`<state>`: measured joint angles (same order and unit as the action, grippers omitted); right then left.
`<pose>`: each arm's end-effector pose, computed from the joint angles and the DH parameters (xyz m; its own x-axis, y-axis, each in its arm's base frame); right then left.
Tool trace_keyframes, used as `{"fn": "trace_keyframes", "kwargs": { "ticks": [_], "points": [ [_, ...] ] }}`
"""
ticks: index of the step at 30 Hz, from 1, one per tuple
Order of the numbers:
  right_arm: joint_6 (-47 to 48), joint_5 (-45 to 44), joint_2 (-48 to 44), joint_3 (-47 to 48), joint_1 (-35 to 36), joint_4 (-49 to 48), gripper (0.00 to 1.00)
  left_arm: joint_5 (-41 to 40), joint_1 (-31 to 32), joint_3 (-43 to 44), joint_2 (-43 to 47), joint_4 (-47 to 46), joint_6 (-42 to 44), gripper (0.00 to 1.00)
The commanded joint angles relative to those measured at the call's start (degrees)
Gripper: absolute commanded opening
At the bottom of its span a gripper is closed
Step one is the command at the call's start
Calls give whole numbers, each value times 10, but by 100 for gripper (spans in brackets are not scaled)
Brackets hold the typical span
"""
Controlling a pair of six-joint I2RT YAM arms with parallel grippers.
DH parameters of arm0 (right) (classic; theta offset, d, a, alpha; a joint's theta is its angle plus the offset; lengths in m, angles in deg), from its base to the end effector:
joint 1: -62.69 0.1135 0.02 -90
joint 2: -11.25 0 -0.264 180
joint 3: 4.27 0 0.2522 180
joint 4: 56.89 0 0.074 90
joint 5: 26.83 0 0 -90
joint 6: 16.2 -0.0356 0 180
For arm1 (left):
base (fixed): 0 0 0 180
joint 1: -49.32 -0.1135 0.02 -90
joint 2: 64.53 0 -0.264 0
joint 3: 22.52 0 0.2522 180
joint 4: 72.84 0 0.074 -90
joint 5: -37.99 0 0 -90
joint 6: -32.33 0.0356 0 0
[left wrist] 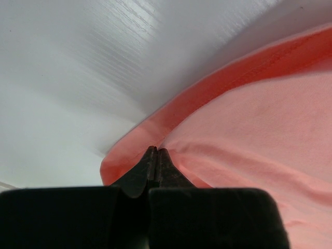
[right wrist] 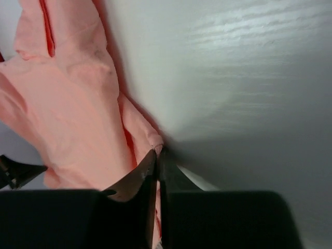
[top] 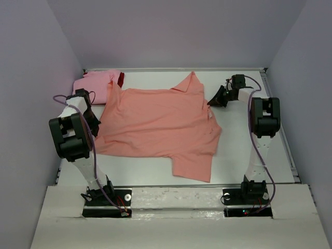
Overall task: Fold and stack the t-shirts
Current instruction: Flatten out the tshirt
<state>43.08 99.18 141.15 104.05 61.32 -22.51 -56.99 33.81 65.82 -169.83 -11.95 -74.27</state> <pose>0.4818 0.0094 0.1381 -0.8704 0.4342 -0.2323 0.1570 0.6918 0.7048 0.3402 0.0976 0.1876 -0.8216 -0.5234 -0.2259 -0.5413 0.8406 0.0212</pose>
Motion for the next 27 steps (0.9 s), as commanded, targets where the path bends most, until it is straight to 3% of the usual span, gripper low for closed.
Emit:
{"fn": "trace_keyframes", "kwargs": {
  "ticks": [1, 16, 27],
  "points": [
    [11, -30, 18, -11, 0, 20, 0, 1, -4, 4, -3, 11, 10, 0],
    [37, -138, -12, 8, -17, 86, 0, 19, 31, -12, -1, 23, -8, 0],
    [66, -183, -51, -29, -68, 113, 0, 47, 153, -72, -18, -5, -60, 0]
  ]
}}
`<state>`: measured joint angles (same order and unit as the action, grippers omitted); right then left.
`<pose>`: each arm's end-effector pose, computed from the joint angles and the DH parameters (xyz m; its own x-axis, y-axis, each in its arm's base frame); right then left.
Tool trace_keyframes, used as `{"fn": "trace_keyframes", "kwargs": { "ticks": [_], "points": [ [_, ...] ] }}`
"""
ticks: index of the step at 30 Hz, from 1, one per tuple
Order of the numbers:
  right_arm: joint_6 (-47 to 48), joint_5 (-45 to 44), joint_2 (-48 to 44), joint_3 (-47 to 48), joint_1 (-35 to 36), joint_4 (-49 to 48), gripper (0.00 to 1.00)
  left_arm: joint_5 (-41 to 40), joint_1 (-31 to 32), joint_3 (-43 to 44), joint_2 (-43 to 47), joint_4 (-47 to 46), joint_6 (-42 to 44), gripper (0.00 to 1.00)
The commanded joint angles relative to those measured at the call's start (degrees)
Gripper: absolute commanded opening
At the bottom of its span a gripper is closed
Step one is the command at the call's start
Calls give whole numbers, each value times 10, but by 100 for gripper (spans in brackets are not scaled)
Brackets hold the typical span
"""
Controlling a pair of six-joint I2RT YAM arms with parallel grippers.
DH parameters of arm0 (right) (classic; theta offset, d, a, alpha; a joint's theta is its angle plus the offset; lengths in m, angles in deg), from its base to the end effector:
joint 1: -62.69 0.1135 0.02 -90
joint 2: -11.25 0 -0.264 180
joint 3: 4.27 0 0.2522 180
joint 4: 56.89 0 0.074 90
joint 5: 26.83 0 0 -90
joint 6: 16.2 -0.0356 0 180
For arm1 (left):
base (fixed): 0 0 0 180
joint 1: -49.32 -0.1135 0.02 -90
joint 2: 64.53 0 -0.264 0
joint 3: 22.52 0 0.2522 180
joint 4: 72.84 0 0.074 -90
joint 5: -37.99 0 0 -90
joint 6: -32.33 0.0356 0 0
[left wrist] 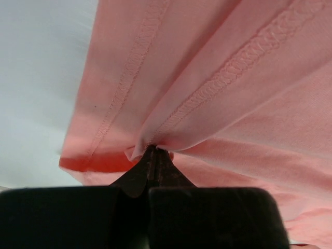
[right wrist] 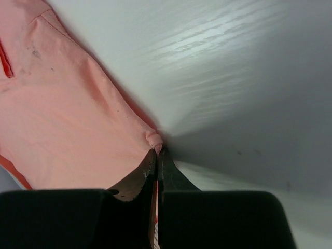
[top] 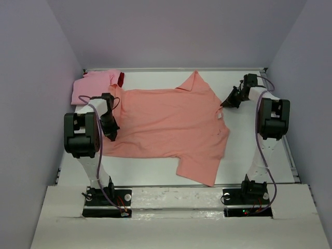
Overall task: Fold and stack the t-shirts
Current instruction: Flatten out the tshirt
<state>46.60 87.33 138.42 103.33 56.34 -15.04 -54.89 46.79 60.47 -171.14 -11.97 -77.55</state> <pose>0.4668 -0.0373 0.1459 -0.8191 0.5108 -0.2612 0.3156 0.7814 0.5383 0.3366 0.0167 0.1564 -0.9185 -0.3805 -0.1073 -0.3841 0.9232 0.0144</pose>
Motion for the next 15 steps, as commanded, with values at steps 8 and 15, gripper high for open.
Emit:
{"fn": "trace_keyframes", "kwargs": {
  "ticks": [8, 15],
  "points": [
    [44, -104, -40, -35, -44, 56, 0, 45, 60, -41, 11, -8, -38, 0],
    [48, -137, -50, -31, -84, 73, 0, 66, 71, -88, 60, -10, -55, 0]
  ]
}}
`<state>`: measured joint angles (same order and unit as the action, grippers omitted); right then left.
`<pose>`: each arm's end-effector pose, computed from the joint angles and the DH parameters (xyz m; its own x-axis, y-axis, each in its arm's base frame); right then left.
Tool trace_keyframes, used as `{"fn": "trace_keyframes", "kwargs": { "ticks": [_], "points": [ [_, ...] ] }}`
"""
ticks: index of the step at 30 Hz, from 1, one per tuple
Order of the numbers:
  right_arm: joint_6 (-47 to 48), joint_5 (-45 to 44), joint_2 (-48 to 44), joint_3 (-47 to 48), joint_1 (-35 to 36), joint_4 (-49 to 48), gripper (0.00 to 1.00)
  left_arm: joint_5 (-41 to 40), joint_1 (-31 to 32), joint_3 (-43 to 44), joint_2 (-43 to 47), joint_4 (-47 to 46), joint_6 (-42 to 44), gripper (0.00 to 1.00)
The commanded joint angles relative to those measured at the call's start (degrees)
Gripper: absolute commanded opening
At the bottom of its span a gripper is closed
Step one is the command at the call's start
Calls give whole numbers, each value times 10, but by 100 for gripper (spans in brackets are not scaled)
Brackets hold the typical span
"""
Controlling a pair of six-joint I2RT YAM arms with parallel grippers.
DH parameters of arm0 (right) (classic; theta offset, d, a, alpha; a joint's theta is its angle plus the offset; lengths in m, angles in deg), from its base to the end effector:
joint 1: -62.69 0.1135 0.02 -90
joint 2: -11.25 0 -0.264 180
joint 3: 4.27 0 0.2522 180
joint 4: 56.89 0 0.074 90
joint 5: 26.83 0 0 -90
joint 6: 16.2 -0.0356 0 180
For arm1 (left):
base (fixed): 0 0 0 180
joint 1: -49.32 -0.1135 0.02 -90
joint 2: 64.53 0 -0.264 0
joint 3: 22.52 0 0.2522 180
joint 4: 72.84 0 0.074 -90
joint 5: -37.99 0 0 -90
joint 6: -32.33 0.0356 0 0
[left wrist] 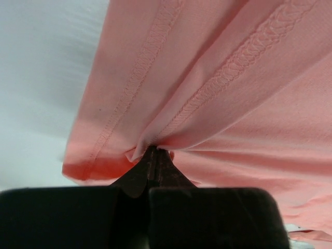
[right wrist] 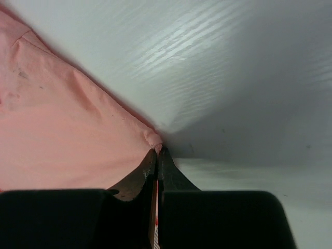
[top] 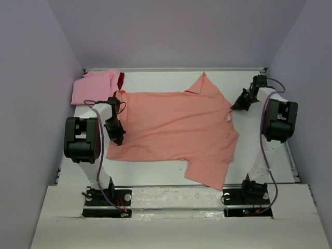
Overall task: Fold and stack the t-shirts
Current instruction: Flatten out the tshirt
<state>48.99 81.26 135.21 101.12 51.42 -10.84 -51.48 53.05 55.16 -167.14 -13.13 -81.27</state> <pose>0.4462 -0.0776 0.1547 -0.7811 0.5624 -0.2713 0.4220 0.7957 0.4345 0.3159 -0.0209 0.1557 -0.9368 -0.3401 -0.0819 -0.3374 0.9403 -0.0458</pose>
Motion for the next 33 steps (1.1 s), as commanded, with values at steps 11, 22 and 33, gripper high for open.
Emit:
{"fn": "trace_keyframes", "kwargs": {
  "ticks": [11, 22, 33],
  "points": [
    [34, -104, -23, 12, -73, 53, 0, 61, 40, -89, 66, 8, -34, 0],
    [40, -112, -14, 25, -83, 63, 0, 85, 62, -127, 89, -6, -49, 0],
    [37, -104, -9, 28, -83, 66, 0, 29, 54, -69, 105, 13, -74, 0]
  ]
}}
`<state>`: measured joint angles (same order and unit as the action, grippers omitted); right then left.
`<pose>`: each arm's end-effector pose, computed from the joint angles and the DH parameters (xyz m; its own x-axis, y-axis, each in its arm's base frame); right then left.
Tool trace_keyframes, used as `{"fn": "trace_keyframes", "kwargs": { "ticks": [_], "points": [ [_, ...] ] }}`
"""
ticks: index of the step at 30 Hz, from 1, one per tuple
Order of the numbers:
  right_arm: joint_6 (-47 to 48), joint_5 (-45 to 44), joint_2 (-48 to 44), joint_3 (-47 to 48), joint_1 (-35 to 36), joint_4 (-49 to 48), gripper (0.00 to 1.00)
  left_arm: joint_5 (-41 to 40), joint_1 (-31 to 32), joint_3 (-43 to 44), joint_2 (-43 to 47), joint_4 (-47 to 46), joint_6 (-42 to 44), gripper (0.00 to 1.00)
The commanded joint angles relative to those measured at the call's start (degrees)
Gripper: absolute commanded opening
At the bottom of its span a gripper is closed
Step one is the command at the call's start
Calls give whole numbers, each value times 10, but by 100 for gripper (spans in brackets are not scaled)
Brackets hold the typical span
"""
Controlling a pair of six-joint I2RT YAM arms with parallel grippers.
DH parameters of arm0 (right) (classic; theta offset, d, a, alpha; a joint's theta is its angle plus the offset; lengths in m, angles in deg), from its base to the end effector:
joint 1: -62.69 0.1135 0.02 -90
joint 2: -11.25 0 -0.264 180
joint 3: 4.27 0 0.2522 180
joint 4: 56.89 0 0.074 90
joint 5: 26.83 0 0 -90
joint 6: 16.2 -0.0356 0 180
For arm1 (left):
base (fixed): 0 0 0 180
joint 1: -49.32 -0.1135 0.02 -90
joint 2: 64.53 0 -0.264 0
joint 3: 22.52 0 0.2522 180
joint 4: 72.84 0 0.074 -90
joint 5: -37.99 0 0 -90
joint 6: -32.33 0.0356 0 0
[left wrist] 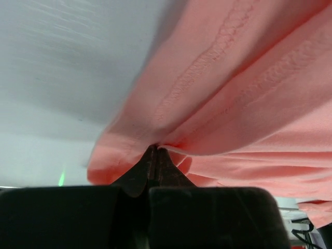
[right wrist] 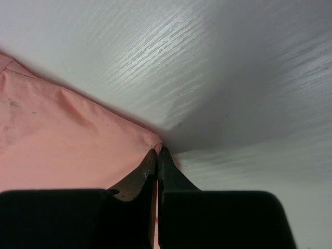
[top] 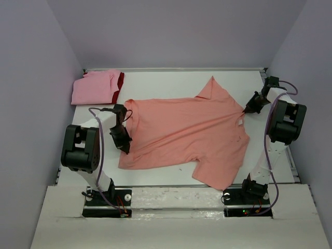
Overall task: Fold and stack the t-shirts
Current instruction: Flatten out the tshirt
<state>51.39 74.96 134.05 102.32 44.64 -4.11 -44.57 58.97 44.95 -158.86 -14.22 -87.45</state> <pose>0.4246 -0.1307 0.1634 -0.7315 0.6309 -0.2587 0.5544 0.7712 0.3130 0.2689 -0.0504 0.1538 -0.9405 -0.3396 -0.0043 -0.3351 0.9300 -0.1512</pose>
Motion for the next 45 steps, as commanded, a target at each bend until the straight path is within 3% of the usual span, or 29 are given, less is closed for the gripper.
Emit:
{"fn": "trace_keyframes", "kwargs": {
  "ticks": [1, 6, 14, 27, 30, 31, 33, 45],
  "points": [
    [13, -41, 3, 15, -16, -1, 0, -44, -8, 40, 20, 28, -17, 0],
    [12, -35, 7, 18, -16, -1, 0, -68, -14, 75, 27, 42, -33, 0],
    [11, -24, 16, 25, -16, -2, 0, -68, -36, 60, 34, 39, -33, 0],
    [10, -9, 29, 35, -16, -1, 0, -96, -136, 22, 75, 34, -13, 1],
    [10, -7, 31, 37, -16, -1, 0, -93, -140, 29, 70, 30, -10, 23],
    [11, -5, 32, 38, -16, -1, 0, -87, -140, 31, 68, 30, -9, 59],
    [11, 1, 34, 38, -16, -1, 0, -80, -140, 35, 69, 26, -9, 98],
    [8, 12, 39, 46, -16, -1, 0, -6, -140, 148, 93, -35, 5, 99]
  ]
}}
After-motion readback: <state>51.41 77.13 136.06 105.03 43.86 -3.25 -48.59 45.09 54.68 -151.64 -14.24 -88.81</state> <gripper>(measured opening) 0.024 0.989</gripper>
